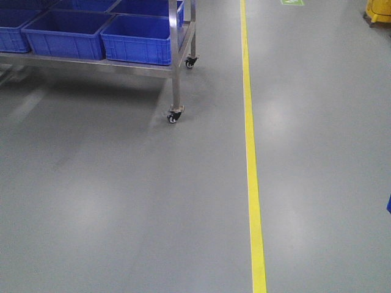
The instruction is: Pour parts from conveyor to right shelf
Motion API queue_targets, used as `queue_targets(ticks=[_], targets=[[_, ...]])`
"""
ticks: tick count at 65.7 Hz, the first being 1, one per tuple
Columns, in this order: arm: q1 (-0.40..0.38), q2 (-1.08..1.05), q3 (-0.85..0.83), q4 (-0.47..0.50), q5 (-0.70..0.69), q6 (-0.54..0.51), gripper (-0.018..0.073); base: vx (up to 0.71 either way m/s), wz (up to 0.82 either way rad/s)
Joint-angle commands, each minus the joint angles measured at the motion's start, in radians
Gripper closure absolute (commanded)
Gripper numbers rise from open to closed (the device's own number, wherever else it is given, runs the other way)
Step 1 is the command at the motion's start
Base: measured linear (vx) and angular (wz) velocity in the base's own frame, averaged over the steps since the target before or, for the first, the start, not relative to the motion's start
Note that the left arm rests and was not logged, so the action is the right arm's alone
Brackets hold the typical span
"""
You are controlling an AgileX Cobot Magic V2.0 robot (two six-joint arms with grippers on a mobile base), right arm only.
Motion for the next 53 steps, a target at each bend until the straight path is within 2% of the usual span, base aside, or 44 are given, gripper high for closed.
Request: queue_targets(ticks=[1, 27, 53], targets=[[-0.004, 0.007, -0.03, 0.007, -0.077, -0.007, 0.0564, 0.7, 0.06], [-0.004, 0.007, -0.03, 0.007, -0.077, -0.007, 0.0564, 0.68, 0.13], [-0.004, 0.007, -0.03, 0.007, -0.077, -0.007, 0.0564, 0.64, 0.68]])
